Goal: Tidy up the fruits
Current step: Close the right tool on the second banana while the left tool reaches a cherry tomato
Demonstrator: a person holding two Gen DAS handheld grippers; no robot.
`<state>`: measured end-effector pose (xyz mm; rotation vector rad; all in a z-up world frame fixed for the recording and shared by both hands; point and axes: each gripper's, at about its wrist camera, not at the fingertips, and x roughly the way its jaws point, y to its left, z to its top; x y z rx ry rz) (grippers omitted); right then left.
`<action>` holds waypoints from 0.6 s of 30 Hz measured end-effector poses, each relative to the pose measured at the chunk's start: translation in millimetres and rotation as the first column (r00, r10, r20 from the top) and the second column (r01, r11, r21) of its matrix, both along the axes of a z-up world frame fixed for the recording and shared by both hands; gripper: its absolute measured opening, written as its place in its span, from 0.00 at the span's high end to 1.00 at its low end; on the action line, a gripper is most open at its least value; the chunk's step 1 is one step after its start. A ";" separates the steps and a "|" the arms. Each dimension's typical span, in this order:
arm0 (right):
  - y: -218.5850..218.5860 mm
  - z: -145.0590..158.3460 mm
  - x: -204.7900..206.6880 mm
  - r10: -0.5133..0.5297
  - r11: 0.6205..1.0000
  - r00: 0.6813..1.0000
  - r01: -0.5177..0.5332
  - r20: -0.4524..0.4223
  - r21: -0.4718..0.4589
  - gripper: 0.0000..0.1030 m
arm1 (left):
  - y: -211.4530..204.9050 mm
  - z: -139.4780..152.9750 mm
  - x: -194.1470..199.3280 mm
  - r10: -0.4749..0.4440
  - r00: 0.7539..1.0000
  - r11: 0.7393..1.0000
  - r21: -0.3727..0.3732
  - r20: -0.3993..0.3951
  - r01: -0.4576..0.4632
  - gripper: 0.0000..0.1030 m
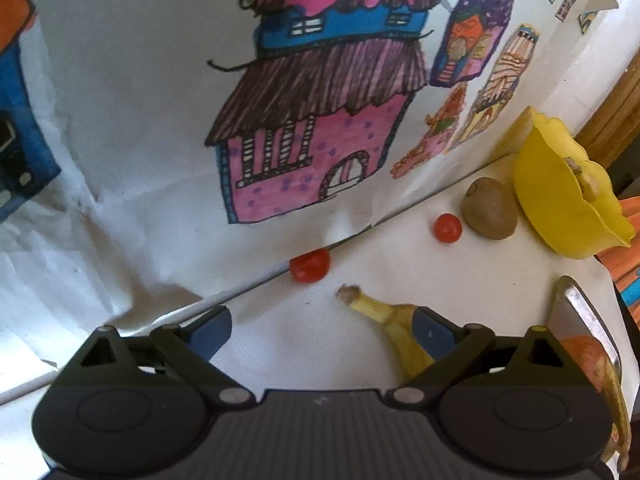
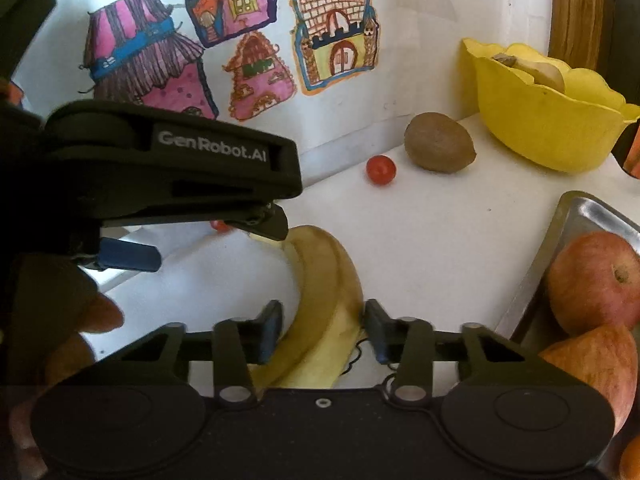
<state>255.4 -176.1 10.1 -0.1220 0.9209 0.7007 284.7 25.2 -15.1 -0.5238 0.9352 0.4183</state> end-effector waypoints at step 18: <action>-33.4 10.8 -29.6 -0.099 0.995 0.993 0.100 -0.062 0.026 0.64 | -6.6 -10.2 16.9 0.124 0.990 0.991 0.036 0.072 -0.126 0.44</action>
